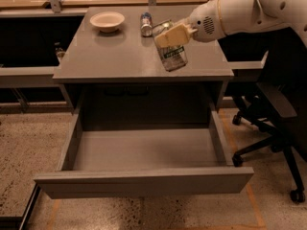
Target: Pick 7up can from top drawer and place on counter
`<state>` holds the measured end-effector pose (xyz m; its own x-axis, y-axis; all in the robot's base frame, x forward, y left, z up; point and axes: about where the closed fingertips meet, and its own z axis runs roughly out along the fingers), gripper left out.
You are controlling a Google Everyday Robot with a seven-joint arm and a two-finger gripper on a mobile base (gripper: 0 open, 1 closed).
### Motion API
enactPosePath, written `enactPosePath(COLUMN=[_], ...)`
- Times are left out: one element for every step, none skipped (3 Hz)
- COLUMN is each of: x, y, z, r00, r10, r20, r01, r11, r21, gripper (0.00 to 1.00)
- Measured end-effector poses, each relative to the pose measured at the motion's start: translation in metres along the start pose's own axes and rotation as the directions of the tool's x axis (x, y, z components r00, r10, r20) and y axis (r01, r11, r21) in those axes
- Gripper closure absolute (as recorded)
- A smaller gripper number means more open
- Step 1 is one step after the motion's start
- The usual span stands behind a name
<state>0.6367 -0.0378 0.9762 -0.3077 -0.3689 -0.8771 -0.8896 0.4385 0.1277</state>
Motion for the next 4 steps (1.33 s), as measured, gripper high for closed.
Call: enactPosePath(x=[-0.01,-0.037,-0.059,-0.059], y=[-0.005,-0.032,-0.063,-0.093], z=[0.016,0.039,0.058,0.073], r00=[0.997,0.98,0.956,0.928], r10=[-0.081,-0.19,-0.255,-0.296], r20=[0.011,0.064,0.144,0.226], r01=[0.08,0.181,0.227,0.245], r11=[0.9955,0.9754,0.9559,0.9426], r21=[0.05,0.127,0.186,0.227], gripper=[1.0,1.0,1.0,1.0])
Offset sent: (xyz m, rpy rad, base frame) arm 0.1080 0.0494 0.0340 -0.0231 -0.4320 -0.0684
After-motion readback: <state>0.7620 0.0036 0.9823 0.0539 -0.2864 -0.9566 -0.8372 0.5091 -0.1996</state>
